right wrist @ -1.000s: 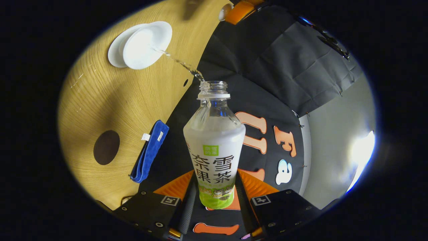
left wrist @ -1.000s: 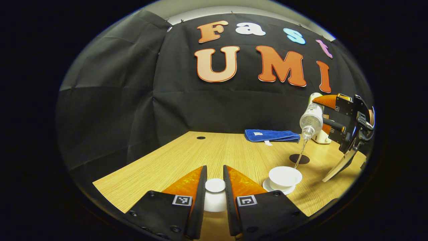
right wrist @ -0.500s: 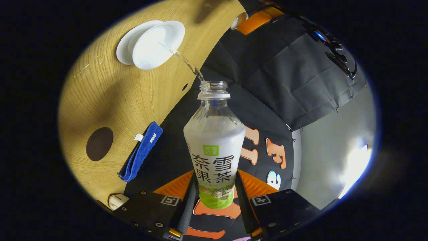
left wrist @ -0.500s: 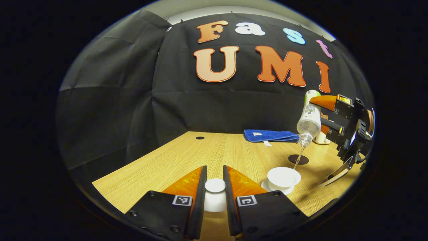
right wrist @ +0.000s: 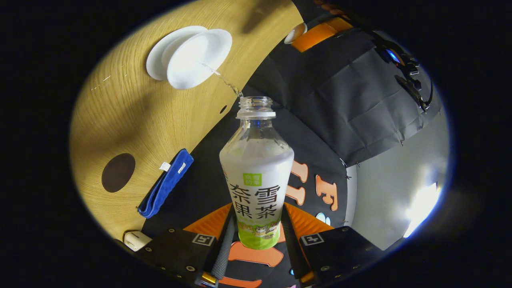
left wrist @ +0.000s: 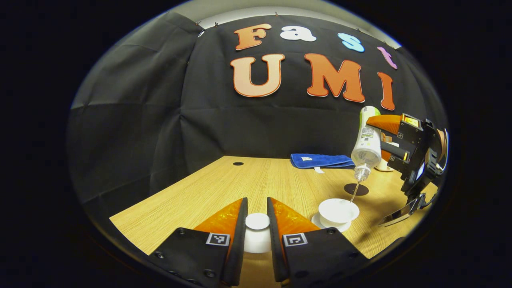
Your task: Open the teacup lid with one hand, grasp the water bottle and pour water into the teacup with the other hand; after pouring, place the water bottle on the coaster and then close the teacup lid.
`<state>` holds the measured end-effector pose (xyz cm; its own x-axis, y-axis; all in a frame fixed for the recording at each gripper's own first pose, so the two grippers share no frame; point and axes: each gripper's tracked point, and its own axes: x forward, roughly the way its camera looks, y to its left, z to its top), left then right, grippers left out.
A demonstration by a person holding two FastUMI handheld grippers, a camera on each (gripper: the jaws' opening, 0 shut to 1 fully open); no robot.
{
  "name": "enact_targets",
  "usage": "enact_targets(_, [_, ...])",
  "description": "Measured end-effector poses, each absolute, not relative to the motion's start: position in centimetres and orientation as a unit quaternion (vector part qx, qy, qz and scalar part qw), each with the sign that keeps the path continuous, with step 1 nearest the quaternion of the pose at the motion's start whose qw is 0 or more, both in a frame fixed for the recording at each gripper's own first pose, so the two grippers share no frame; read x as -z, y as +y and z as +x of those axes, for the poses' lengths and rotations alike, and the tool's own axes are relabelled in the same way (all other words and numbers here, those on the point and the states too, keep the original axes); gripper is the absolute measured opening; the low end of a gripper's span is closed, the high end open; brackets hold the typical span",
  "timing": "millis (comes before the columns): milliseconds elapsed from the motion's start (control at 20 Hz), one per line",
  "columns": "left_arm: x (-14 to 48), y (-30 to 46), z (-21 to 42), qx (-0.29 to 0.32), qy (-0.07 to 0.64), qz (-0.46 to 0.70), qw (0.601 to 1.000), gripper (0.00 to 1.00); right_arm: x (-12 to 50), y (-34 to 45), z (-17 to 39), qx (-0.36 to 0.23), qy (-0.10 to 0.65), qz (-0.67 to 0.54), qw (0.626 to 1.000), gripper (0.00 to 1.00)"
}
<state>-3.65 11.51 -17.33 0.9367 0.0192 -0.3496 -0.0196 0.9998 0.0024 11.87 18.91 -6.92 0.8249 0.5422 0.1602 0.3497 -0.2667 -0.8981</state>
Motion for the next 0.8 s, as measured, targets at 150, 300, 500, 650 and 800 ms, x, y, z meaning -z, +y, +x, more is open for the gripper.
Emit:
enact_targets(150, [17.0, 11.4, -3.5, -0.010, 0.172, -0.001, 0.985, 0.34, 8.1, 19.1, 11.4, -0.105, -0.269, -0.784, 0.550, 0.66])
enact_targets(300, [16.7, 11.1, -3.6, -0.008, 0.169, 0.001, 0.986, 0.34, 9.2, 19.6, 11.5, -0.115, -0.266, -0.782, 0.552, 0.64])
enact_targets(500, [16.2, 10.7, -3.4, -0.007, 0.164, -0.002, 0.986, 0.34, 10.4, 19.5, 11.4, -0.134, -0.240, -0.760, 0.589, 0.63])
enact_targets(650, [15.6, 10.1, -3.3, -0.004, 0.158, -0.007, 0.987, 0.35, 11.8, 18.8, 11.8, -0.160, -0.192, -0.715, 0.653, 0.64])
enact_targets(800, [15.1, 9.6, -3.1, -0.001, 0.150, -0.011, 0.989, 0.35, 12.6, 18.2, 12.3, -0.190, -0.134, -0.640, 0.733, 0.63])
